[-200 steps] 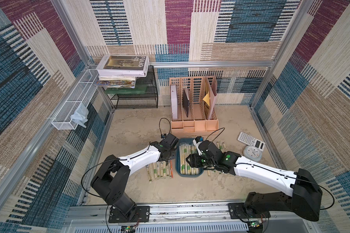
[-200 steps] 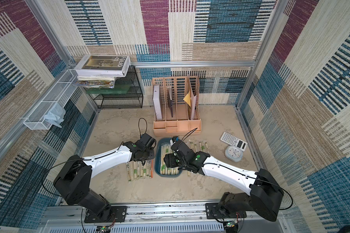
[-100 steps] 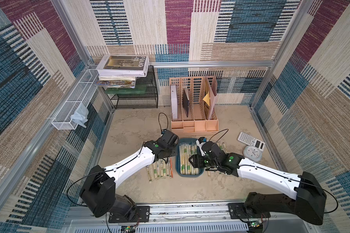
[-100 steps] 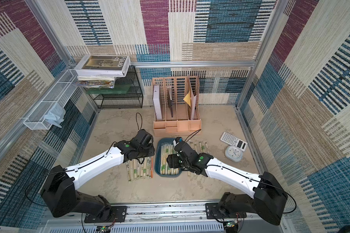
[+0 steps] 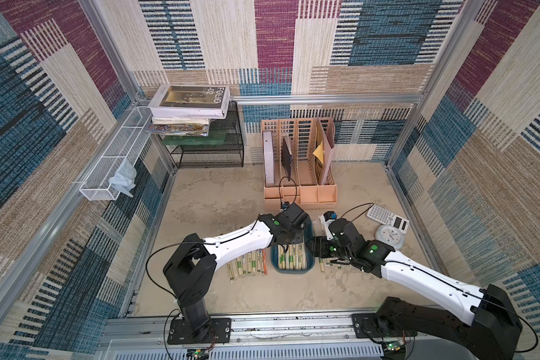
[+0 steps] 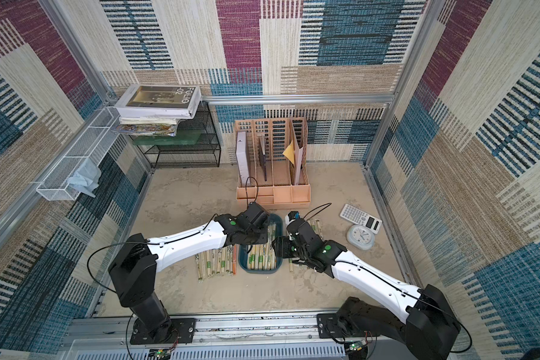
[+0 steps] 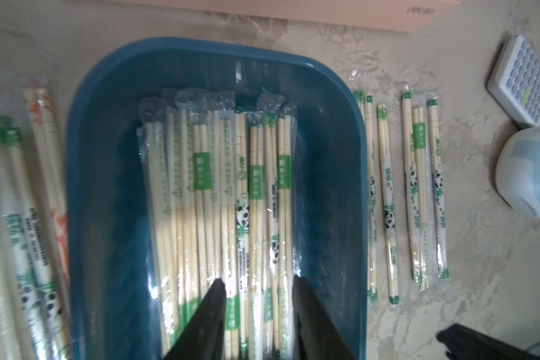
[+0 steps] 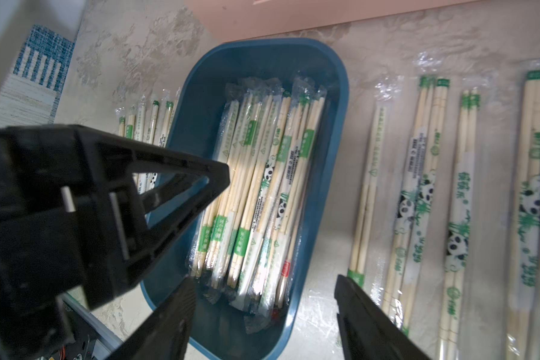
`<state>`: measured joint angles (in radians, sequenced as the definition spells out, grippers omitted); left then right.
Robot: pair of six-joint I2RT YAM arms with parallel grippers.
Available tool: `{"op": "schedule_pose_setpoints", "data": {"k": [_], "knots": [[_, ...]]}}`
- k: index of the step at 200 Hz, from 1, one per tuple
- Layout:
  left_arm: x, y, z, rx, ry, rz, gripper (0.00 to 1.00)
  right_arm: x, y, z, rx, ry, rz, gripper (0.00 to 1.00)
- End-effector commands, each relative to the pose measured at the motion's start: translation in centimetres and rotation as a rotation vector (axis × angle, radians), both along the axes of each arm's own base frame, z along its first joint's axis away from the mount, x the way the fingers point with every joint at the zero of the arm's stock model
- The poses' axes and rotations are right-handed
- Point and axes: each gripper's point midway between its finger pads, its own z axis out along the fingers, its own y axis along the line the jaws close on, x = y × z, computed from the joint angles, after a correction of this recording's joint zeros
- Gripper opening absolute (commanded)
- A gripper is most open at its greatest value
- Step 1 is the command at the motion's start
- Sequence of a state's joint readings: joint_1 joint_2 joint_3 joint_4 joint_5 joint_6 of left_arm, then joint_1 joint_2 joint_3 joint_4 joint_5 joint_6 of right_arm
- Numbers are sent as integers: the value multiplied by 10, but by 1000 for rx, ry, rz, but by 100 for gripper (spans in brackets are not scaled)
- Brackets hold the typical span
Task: Take the paired disposable chopsticks out of the storage box
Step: Pick up the paired disposable chopsticks from the storage box.
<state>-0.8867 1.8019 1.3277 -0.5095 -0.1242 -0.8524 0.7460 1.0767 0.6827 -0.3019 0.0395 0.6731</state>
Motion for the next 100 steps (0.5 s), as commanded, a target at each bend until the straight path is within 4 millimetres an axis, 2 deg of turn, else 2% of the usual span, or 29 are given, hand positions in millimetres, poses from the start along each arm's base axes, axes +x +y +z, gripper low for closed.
{"op": "schedule_pose_setpoints", "data": {"k": [1, 51, 100], "knots": [[2, -9, -11, 10, 23, 6, 37, -4, -6, -2, -2, 13, 4, 74], [7, -18, -36, 47, 57, -9, 28, -8, -18, -7, 3, 19, -20, 74], [9, -25, -55, 55, 88, -15, 24, -8, -18, -7, 5, 19, -20, 74]]}}
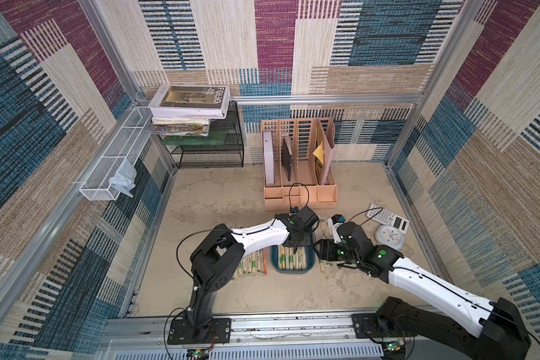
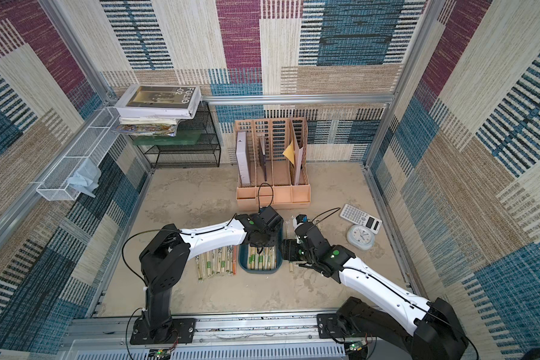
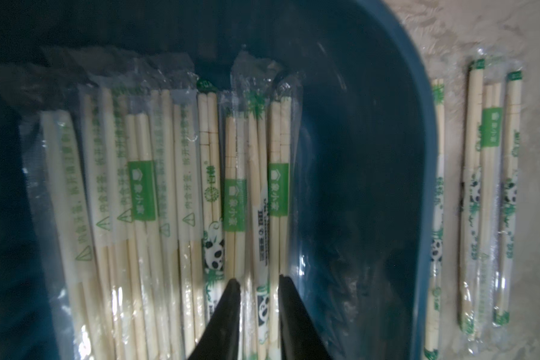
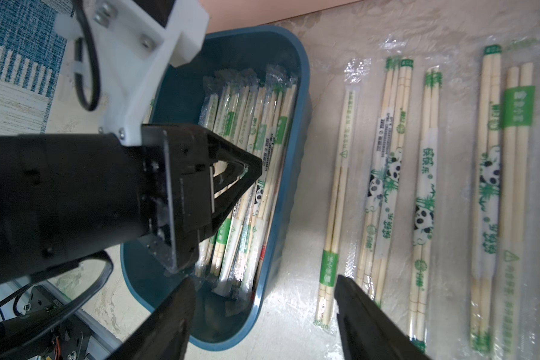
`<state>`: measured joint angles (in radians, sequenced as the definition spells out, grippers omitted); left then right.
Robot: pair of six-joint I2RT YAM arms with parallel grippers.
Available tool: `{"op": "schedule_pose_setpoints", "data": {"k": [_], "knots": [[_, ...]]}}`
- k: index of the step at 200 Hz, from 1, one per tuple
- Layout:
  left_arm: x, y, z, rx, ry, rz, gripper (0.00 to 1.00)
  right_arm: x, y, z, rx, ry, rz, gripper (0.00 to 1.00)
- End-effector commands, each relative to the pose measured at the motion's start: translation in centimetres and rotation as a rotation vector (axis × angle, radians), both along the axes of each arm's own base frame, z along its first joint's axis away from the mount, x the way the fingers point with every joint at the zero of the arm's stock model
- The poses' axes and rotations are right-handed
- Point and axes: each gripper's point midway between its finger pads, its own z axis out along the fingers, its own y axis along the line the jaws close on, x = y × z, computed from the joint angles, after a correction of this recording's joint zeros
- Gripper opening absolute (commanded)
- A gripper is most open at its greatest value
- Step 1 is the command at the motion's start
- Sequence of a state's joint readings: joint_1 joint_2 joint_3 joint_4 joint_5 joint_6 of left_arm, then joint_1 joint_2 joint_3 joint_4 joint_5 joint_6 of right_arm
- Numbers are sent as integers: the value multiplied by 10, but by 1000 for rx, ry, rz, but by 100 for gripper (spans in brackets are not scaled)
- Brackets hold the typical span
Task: Take the paired disposable chopsticks out of the storage box
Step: Pick up the paired disposable chopsticks from the storage box.
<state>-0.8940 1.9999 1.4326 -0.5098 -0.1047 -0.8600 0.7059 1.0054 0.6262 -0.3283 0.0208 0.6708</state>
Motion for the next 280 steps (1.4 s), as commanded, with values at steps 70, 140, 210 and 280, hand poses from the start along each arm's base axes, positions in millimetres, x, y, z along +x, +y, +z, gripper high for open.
{"op": "schedule_pose_setpoints", "data": {"k": [70, 140, 210, 280], "knots": [[-1, -6, -20, 7, 37, -13, 19, 1, 0, 1, 3, 3, 3, 74], [0, -7, -5, -9, 16, -22, 6, 2, 0, 4, 7, -2, 3, 74], [6, 11, 48, -11, -95, -19, 4, 3, 8, 10, 26, -7, 23, 74], [4, 50, 78, -11, -156, 23, 2, 2, 24, 14, 23, -11, 56, 74]]}}
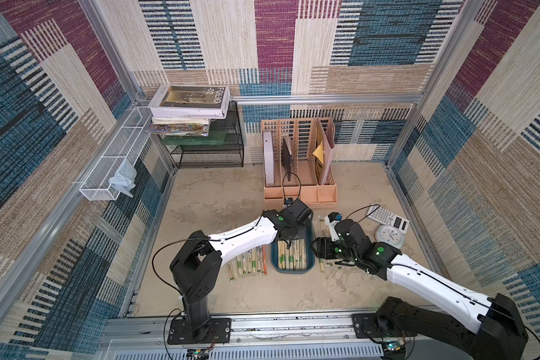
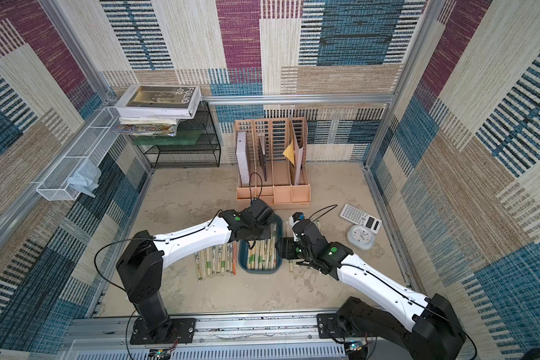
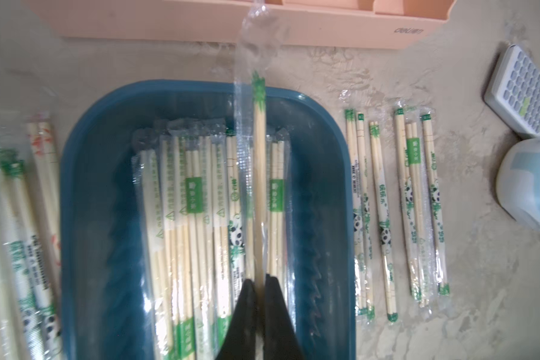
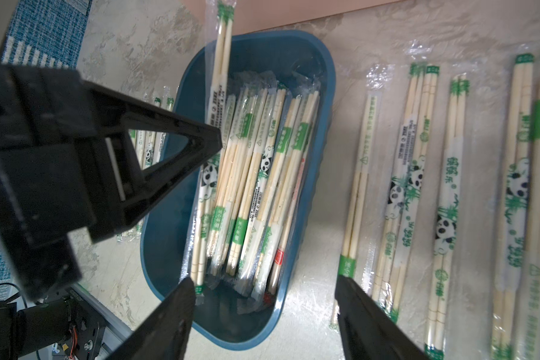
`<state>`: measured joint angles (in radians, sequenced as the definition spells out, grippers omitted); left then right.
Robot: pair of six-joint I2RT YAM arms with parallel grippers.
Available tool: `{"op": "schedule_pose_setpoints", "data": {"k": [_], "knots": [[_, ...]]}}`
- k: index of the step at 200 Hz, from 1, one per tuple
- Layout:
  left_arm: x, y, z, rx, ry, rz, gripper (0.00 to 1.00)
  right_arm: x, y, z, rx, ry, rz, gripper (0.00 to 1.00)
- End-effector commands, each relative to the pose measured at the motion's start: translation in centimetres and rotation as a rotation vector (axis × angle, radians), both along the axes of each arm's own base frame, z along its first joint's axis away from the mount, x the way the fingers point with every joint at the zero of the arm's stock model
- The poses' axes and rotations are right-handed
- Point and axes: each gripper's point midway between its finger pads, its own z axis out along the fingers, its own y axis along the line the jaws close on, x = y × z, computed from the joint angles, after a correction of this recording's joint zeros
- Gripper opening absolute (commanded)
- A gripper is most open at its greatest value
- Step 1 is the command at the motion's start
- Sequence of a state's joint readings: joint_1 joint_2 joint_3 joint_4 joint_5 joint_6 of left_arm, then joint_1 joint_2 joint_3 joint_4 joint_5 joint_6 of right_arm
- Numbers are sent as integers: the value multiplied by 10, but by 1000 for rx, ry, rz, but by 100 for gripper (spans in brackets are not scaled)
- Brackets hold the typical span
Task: Take the paired disposable chopsticks out of the storage box
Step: Pick up the paired disposable chopsticks from the storage box, then place the paired disposable chopsticks at the center of the board.
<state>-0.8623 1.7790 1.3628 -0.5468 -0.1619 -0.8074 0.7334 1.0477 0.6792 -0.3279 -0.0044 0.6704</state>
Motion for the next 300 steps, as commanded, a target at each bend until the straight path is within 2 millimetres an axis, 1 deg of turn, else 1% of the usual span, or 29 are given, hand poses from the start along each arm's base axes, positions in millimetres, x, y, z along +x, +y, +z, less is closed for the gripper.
{"op": "schedule_pose_setpoints", "data": {"k": [1, 21, 45, 62, 80, 103, 120, 145, 170, 194, 222, 246, 278, 300], "knots": [[0, 18, 10, 23, -31, 15, 2, 2, 7, 4, 3, -15, 11, 74], [-3, 38, 17, 27, -45, 40, 2, 1, 14, 5, -3, -17, 26, 74], [-9, 66, 19, 38, -55, 78, 2, 1, 22, 7, -4, -19, 39, 74], [-15, 87, 17, 46, -55, 109, 2, 1, 28, 8, -6, -21, 50, 74], [-21, 108, 10, 57, -45, 143, 2, 1, 31, 8, -7, -22, 55, 74], [-26, 124, 2, 58, -41, 178, 3, 1, 37, 6, -8, -17, 66, 74], [-26, 126, -4, 62, -38, 180, 3, 1, 42, 6, -9, -16, 76, 74], [-24, 121, -16, 69, -20, 166, 3, 1, 48, 7, -16, -17, 87, 74], [-21, 116, -32, 74, 7, 162, 3, 1, 49, 7, -21, -17, 90, 74], [-19, 112, -44, 73, 17, 161, 3, 1, 48, 7, -23, -17, 85, 74], [-16, 103, -54, 51, 35, 151, 3, 1, 48, 6, -25, -15, 83, 74], [-12, 96, -57, 36, 40, 144, 4, 1, 48, 6, -26, -14, 82, 74], [-11, 93, -62, 42, 52, 133, 10, 1, 48, 6, -28, -12, 81, 74], [-12, 95, -63, 49, 56, 132, 20, 1, 49, 6, -27, -14, 82, 74]]}}
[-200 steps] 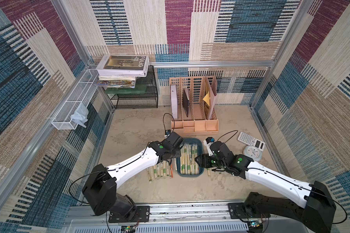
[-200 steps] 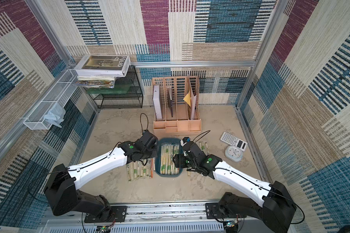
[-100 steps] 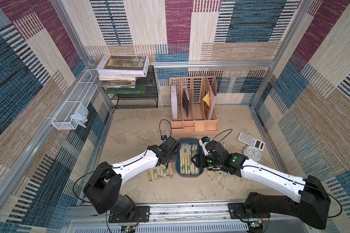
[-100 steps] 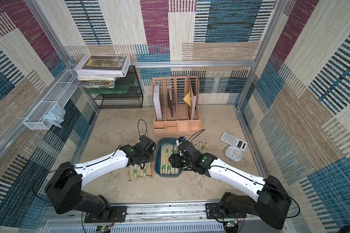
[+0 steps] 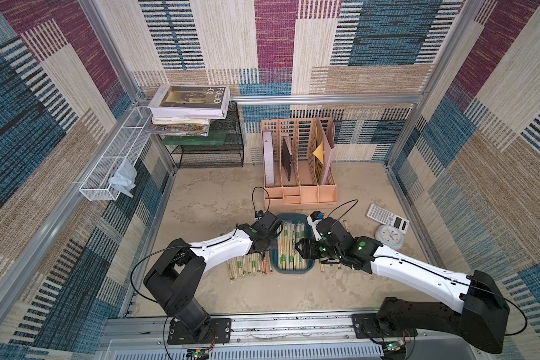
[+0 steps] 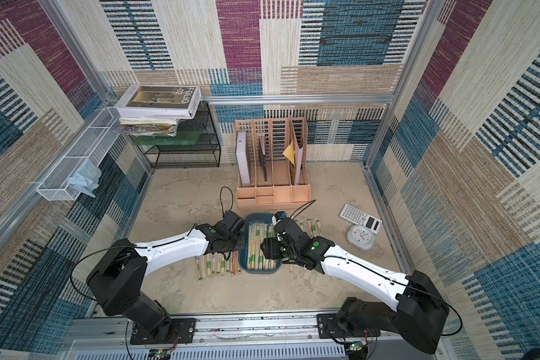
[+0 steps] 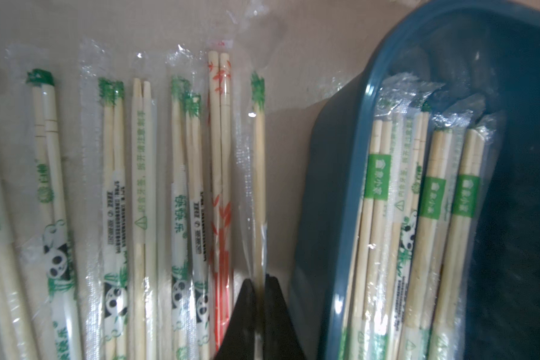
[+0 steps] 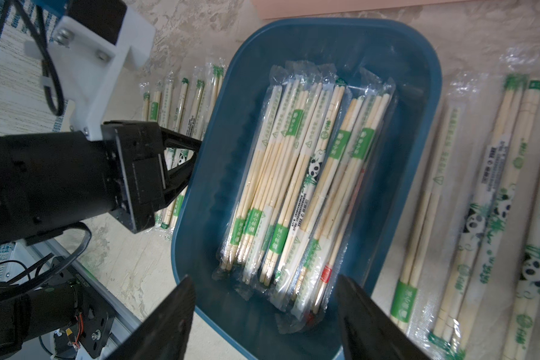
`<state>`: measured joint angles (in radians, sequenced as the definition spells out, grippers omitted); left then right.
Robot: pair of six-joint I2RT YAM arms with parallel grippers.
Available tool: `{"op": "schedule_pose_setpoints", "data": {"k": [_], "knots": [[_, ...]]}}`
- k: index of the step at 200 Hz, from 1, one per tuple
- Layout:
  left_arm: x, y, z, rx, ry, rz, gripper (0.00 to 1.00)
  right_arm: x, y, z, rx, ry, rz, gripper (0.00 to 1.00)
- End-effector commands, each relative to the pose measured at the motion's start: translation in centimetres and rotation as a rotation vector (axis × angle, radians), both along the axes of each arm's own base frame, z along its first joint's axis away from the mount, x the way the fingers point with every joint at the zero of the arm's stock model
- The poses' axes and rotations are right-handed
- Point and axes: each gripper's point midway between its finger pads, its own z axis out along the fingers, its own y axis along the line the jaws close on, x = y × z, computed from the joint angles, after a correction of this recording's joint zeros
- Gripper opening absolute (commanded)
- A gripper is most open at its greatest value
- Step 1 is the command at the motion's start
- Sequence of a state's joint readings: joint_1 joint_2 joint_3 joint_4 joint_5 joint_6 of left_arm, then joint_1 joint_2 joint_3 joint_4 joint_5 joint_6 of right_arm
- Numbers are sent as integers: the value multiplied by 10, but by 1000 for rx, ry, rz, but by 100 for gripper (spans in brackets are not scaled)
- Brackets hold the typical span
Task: Take the paired disposable chopsticks out of the storage box
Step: Place the paired disposable chopsticks at the center of the board.
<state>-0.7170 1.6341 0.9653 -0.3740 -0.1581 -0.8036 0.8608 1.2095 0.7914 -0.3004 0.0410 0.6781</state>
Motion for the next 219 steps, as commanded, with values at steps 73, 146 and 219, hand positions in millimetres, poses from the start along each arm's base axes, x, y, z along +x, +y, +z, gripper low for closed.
{"op": "schedule_pose_setpoints", "data": {"k": [73, 146, 219], "knots": [[-2, 16, 44, 26, -70, 9, 32, 2, 5, 5, 16, -12, -2, 74], [-2, -20, 80, -86, -92, -60, 33, 5, 0, 2, 1, -19, -17, 74], [5, -78, 60, -92, -40, -89, 33, 9, -41, -4, 3, -13, -95, 74]]}}
